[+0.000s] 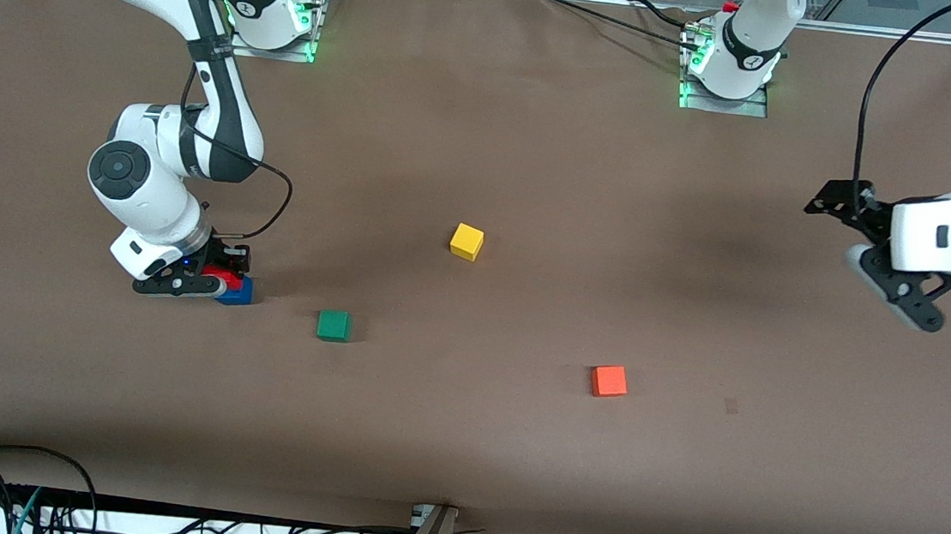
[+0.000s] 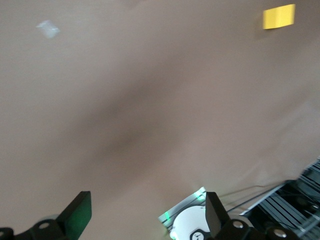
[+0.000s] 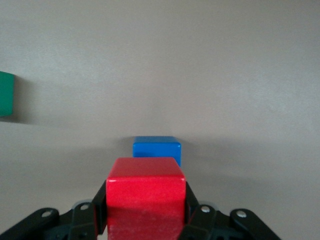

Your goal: Pass red block to right arm, stack on blue

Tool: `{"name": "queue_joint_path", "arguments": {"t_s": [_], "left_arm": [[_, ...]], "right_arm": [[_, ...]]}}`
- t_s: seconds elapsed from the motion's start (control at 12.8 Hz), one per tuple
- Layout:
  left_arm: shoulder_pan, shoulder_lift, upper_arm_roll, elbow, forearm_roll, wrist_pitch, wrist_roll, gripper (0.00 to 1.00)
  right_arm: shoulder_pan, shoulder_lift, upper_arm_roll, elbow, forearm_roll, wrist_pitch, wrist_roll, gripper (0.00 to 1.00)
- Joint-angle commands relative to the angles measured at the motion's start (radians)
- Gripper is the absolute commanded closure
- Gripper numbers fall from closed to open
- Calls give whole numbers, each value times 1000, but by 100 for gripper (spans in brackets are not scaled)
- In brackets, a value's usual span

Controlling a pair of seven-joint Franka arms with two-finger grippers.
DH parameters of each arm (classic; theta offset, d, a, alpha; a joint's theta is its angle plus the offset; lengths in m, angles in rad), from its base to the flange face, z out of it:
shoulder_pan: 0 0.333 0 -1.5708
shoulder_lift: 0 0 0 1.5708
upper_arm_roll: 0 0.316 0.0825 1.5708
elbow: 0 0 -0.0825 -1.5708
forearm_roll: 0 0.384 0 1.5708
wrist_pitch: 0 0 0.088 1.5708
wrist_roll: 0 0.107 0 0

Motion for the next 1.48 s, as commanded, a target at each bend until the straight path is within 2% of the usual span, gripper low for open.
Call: {"name": "queue_joint_path", "arguments": {"t_s": [0.0, 0.08, 0.23, 0.31, 0.39, 0.7, 1.01, 1.4], "left_arm": [[-139, -97, 108, -24, 113, 33, -26, 0], [-249, -146, 256, -59, 101, 48, -29, 0], [-321, -292, 375, -250, 53, 216, -127, 0], [-365, -358, 435, -346, 35, 319, -258, 0], [-382, -401, 460, -403, 30, 362, -370, 0], [-368, -423, 457, -447, 29, 369, -410, 0], [-318, -423, 430, -447, -7, 358, -411, 0], [-318, -414, 417, -429, -7, 328, -410, 0]], "right_arm": [[-26, 1, 0, -13, -9, 37, -31, 97], [-27, 13, 2, -13, -9, 57, -40, 97], [-28, 30, 2, -13, -7, 73, -42, 97], [-28, 37, 2, -13, -7, 83, -43, 97], [-28, 42, 3, -13, -6, 85, -43, 97], [-26, 42, 8, -11, 2, 85, -42, 97], [-23, 42, 12, -11, 3, 85, -42, 97], [-20, 44, 12, -13, 3, 85, -42, 97]]}}
